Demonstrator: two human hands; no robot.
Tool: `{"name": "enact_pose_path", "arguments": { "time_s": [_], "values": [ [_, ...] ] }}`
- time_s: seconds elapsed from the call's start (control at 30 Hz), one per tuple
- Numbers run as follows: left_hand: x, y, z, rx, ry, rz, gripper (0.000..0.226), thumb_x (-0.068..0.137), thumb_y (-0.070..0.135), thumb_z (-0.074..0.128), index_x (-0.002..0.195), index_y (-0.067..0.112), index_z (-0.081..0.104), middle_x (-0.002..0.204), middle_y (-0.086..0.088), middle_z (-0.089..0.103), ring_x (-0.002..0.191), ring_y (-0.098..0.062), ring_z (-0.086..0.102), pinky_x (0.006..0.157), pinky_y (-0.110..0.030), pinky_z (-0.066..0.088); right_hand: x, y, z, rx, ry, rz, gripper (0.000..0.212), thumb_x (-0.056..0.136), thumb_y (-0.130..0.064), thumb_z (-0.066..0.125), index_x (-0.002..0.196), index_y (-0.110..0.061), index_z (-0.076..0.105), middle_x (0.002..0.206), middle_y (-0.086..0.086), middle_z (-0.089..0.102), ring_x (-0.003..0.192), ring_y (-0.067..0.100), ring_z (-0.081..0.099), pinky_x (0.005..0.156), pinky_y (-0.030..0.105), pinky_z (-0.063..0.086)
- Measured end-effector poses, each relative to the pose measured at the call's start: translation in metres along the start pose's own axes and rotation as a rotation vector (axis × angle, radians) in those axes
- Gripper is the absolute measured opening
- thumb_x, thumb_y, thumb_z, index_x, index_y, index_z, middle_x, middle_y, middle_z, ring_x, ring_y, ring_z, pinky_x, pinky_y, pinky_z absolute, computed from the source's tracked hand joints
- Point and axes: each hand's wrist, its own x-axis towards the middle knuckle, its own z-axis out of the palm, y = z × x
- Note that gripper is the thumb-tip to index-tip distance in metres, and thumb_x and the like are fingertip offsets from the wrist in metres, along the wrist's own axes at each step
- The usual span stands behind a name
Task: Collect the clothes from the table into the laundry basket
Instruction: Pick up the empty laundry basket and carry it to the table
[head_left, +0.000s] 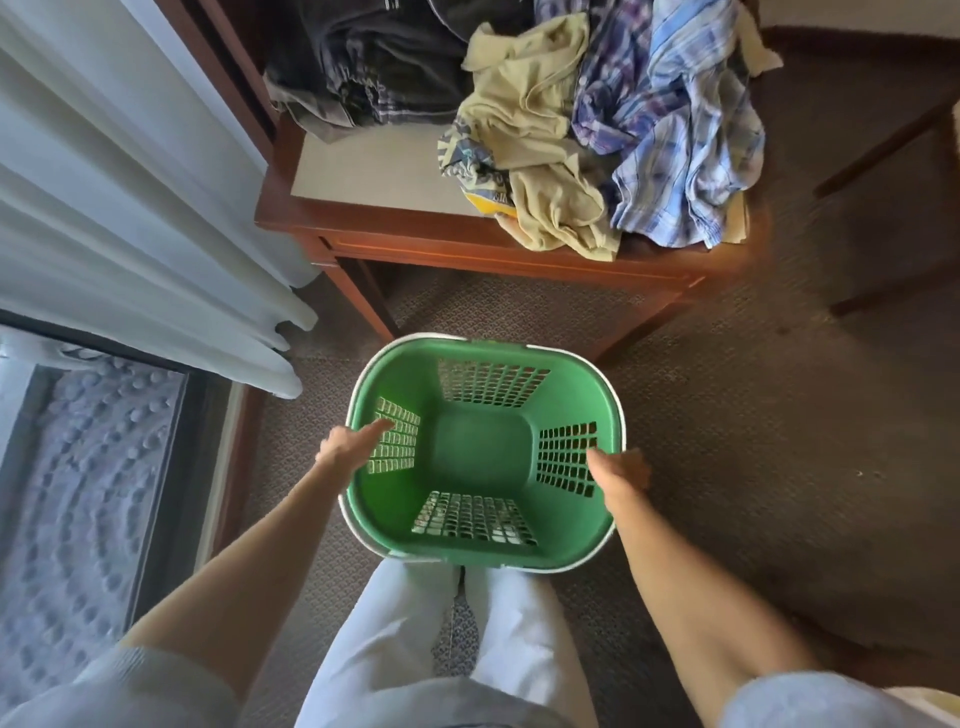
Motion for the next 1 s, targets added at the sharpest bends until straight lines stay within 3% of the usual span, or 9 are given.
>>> {"name": "enact_pose_path", "arguments": {
  "time_s": [0.07,0.23,0.33,0.43,0.57,0.73,0.8,0.9,1.0],
  "values": [
    [0.018,-0.015,-0.002,-0.007,0.020,0.008,0.132,0.035,0.086,0.070,0.137,0.004,0.054,0.127,-0.021,0.062,0.111,-0.039,0.064,0.094,-0.051,0.056,0.007,0.012,-0.001,0.015,-0.086,-0.036,0.061,0.084,-0.031,0.071,0.132,0.004,0.056,0.134,0.023,0.061,0.118,0.034,0.064,0.096,0.038,0.054],
    [0.010,-0.016,0.000,-0.038,0.067,0.022,0.106,0.065,0.066,0.080,0.140,0.000,0.045,0.126,-0.022,0.062,0.112,-0.040,0.063,0.098,-0.052,0.054,0.002,0.021,0.001,0.080,-0.100,-0.069,0.043,0.087,-0.021,0.069,0.116,0.011,0.066,0.116,0.027,0.070,0.104,0.036,0.070,0.084,0.038,0.059],
    [0.007,-0.013,0.002,-0.018,0.059,0.017,0.116,0.060,0.074,0.077,0.143,0.001,0.042,0.132,-0.023,0.058,0.118,-0.041,0.059,0.101,-0.051,0.052,-0.003,0.017,-0.001,0.139,-0.075,-0.045,0.045,0.088,-0.022,0.068,0.119,0.011,0.063,0.118,0.026,0.068,0.105,0.036,0.069,0.078,0.032,0.055],
    [-0.001,-0.007,-0.002,-0.009,0.085,0.023,0.115,0.057,0.080,0.069,0.141,0.004,0.048,0.129,-0.023,0.060,0.113,-0.040,0.062,0.098,-0.051,0.053,-0.009,0.016,-0.001,0.136,-0.009,-0.069,0.056,0.090,-0.036,0.068,0.124,0.007,0.056,0.127,0.026,0.062,0.110,0.038,0.065,0.090,0.043,0.056],
    [-0.042,0.003,-0.008,-0.229,0.012,0.173,0.054,0.087,0.066,0.061,0.089,0.013,0.061,0.099,-0.023,0.066,0.070,-0.028,0.062,0.066,-0.035,0.051,-0.028,0.011,-0.006,0.164,0.093,-0.157,0.067,0.095,-0.056,0.053,0.120,0.006,0.056,0.121,0.023,0.063,0.104,0.038,0.064,0.088,0.051,0.055],
    [-0.081,0.016,-0.015,-0.350,-0.257,0.143,0.086,0.089,0.082,0.031,0.112,0.007,0.066,0.101,-0.023,0.070,0.090,-0.037,0.070,0.084,-0.049,0.056,-0.078,-0.013,-0.020,0.503,-0.153,-0.131,0.062,0.103,-0.059,0.031,0.103,-0.003,0.058,0.069,0.017,0.070,0.048,0.025,0.063,0.045,0.032,0.055],
    [-0.101,0.025,-0.004,-0.380,-0.407,0.122,0.094,0.089,0.084,0.021,0.117,0.007,0.065,0.105,-0.026,0.070,0.094,-0.038,0.070,0.085,-0.050,0.055,-0.098,-0.022,-0.020,0.558,-0.298,-0.109,0.071,0.102,-0.061,0.032,0.093,0.003,0.063,0.056,0.013,0.068,0.042,0.023,0.063,0.041,0.029,0.053],
    [-0.131,0.034,0.028,-0.389,-0.491,0.168,0.085,0.096,0.075,0.024,0.110,0.002,0.065,0.093,-0.022,0.074,0.080,-0.033,0.073,0.066,-0.037,0.060,-0.127,-0.035,-0.012,0.531,-0.479,-0.165,0.067,0.102,-0.057,0.041,0.081,0.001,0.065,0.060,0.015,0.068,0.047,0.026,0.064,0.046,0.031,0.054],
    [-0.141,0.037,0.046,-0.418,-0.401,0.176,0.071,0.094,0.070,0.044,0.088,0.002,0.064,0.071,-0.015,0.071,0.058,-0.026,0.069,0.051,-0.030,0.054,-0.137,-0.040,-0.005,0.550,-0.510,-0.150,0.062,0.099,-0.059,0.044,0.075,-0.006,0.064,0.048,0.006,0.054,0.039,0.021,0.050,0.042,0.029,0.041]
  ]
}}
